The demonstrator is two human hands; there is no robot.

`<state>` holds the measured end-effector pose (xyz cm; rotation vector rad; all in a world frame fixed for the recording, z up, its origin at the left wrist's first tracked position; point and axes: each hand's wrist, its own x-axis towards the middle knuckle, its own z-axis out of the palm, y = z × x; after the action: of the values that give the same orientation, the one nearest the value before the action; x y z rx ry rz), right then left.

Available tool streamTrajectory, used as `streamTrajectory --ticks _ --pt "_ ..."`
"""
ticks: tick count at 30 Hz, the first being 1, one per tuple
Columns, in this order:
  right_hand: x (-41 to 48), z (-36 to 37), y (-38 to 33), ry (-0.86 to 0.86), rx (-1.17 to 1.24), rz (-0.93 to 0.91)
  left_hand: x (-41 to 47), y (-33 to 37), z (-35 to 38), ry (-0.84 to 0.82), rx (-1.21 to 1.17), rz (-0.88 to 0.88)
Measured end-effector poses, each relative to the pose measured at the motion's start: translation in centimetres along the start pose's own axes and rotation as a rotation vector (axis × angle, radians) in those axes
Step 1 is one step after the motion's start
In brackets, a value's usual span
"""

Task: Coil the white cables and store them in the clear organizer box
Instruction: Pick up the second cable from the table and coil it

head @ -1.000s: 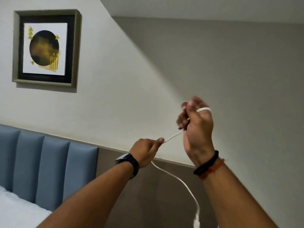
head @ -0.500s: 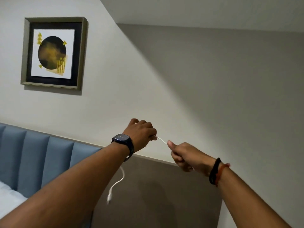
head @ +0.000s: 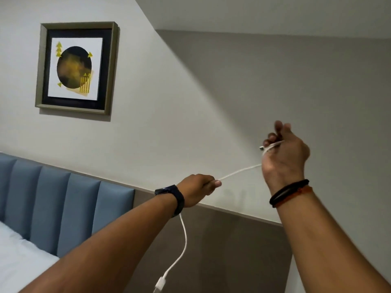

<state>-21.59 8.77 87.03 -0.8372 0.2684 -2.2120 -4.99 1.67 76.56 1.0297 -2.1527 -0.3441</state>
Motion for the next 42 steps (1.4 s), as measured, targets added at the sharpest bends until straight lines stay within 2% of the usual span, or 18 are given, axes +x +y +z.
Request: streamTrajectory --ticks 2,4,5,6,8,13,16,20,22,24,26,30,32,34,35,37,39,42 --pt "1.3 -1.2 0.6 0.204 -0.2 -0.1 -0.2 0.5 0.3 -0.047 0.095 0.043" --pt "1.6 -3.2 1.7 0.293 -0.75 -0.376 -0.1 1.3 0.3 -0.036 0.129 0.09" --pt "1.6 -4.4 2.5 0.222 -1.039 -0.486 0.1 1.6 0.0 -0.005 0.136 0.111" --pt "1.3 -5.5 3.1 0.075 -1.277 -0.502 0.4 1.7 -0.4 0.033 0.146 0.127" --pt "0.5 -6.8 3.6 -0.194 -1.509 -0.275 0.8 1.6 -1.5 0.09 0.207 0.11" --pt "-1.1 -5.7 4.0 -0.675 -1.67 0.148 1.8 0.3 -3.8 0.177 0.325 0.091" --pt "-2.0 -5.1 3.7 -0.93 -1.495 0.464 2.2 0.1 -4.6 0.249 0.336 0.161" --pt "-2.4 -4.6 1.8 -1.095 -0.75 0.795 2.2 0.3 -4.5 0.354 0.194 0.18" --pt "-3.0 -4.0 1.2 -1.141 -0.437 0.833 2.1 1.0 -3.6 0.364 0.067 0.171" --pt "-3.9 -3.0 1.1 -1.154 -0.205 0.757 2.2 1.9 -2.2 0.309 -0.1 0.147" --pt "-4.4 -1.6 0.9 -1.081 -0.025 0.585 1.9 3.0 -0.5 0.225 -0.201 0.123" --pt "-1.9 -0.1 0.0 -0.602 0.093 0.135 1.6 3.5 2.2 0.098 -0.233 0.067" --pt "0.4 -0.9 -0.1 -0.28 -0.102 -0.07 1.4 3.3 2.5 0.043 -0.168 0.08" --pt "2.3 -2.7 0.3 -0.037 -0.553 -0.304 1.4 3.1 2.2 0.03 -0.077 0.111" --pt "2.9 -3.7 0.8 -0.004 -0.819 -0.406 1.4 3.1 2.0 0.036 -0.04 0.124" --pt "3.0 -5.6 2.1 -0.137 -1.322 -0.483 1.6 3.0 1.2 0.067 0.025 0.152" --pt "1.9 -6.9 3.2 -0.402 -1.66 -0.367 1.9 3.0 0.3 0.102 0.104 0.176" --pt "0.1 -7.3 3.7 -0.78 -1.693 0.092 2.2 2.8 -1.2 0.115 0.194 0.209"
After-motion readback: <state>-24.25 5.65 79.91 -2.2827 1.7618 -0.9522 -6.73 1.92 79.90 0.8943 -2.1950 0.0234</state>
